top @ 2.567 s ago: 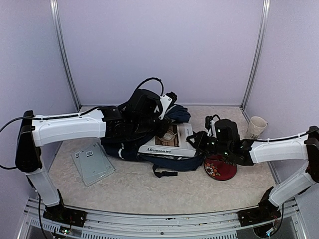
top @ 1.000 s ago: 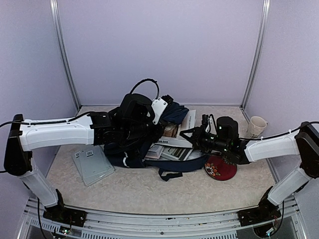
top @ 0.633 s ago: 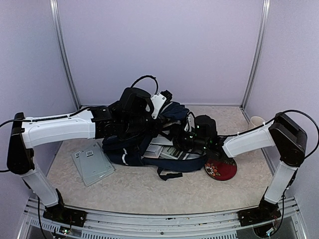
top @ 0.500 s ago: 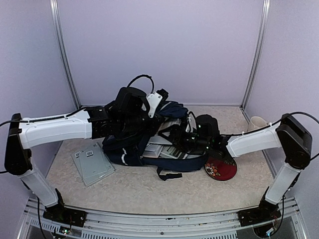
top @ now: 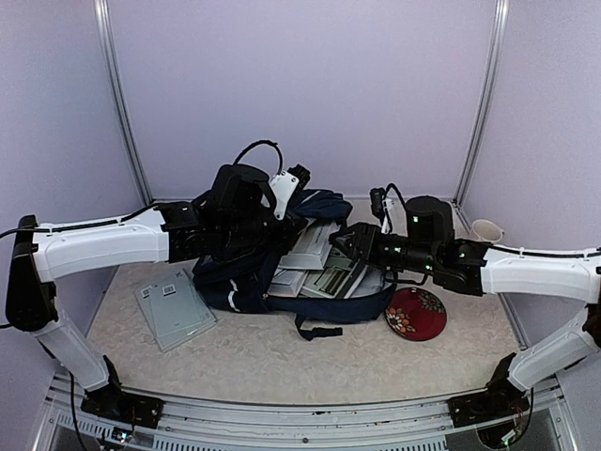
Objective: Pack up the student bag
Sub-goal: Adjust the book in the largest pocket of the bag.
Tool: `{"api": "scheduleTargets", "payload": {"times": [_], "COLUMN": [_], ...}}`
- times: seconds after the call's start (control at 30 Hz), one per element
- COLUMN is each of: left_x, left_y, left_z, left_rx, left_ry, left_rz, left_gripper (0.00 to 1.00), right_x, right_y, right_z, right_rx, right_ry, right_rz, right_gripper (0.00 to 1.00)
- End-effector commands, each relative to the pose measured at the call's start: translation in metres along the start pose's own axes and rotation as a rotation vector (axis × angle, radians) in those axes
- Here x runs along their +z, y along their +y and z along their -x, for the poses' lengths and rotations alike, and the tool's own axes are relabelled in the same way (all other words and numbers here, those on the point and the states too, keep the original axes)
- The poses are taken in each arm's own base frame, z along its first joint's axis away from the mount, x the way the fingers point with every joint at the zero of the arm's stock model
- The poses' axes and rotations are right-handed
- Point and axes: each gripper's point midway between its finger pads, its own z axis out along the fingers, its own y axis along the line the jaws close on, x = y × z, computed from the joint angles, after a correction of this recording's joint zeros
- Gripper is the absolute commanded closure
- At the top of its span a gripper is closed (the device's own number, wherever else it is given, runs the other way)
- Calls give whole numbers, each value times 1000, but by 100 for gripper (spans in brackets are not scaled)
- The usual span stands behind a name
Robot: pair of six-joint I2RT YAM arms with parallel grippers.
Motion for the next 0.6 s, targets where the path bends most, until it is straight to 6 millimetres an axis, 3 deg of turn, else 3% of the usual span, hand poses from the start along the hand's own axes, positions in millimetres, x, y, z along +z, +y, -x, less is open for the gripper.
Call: {"api": "scheduleTargets", "payload": {"times": [0.0, 0.07, 0.2, 0.3, 0.4, 0.5, 0.53, 0.57], "left_x": [-18, -18, -16, -15, -18, -19, -21, -24], "left_y": [7, 8, 6, 7, 7, 7, 6, 7], "left_z": [34, 34, 30, 25, 22, 16, 14, 11], "left_rx": [-54, -59, -70, -73, -77, -105, -116, -130], "left_ry": [-116, -116, -102, -88, -78, -44, -29, -11], "left_rz": [0, 5, -4, -4, -7, -11, -13, -11], "left_gripper": [100, 100, 100, 100, 96, 24, 9, 2], "right_x": [40, 68, 109, 112, 96, 72, 64, 55], "right_y": [-10, -2, 8, 7, 3, -1, -3, -2], "right_z": [-17, -20, -27, -28, -24, -21, -21, -19], "right_rx": [-40, -54, -49, -40, -56, -91, -104, -115], "right_ry": [68, 108, 165, 167, 143, 134, 136, 133], "right_rz": [5, 56, 125, 127, 92, 45, 26, 13], "right_gripper": [53, 62, 65, 64, 56, 44, 40, 37]}}
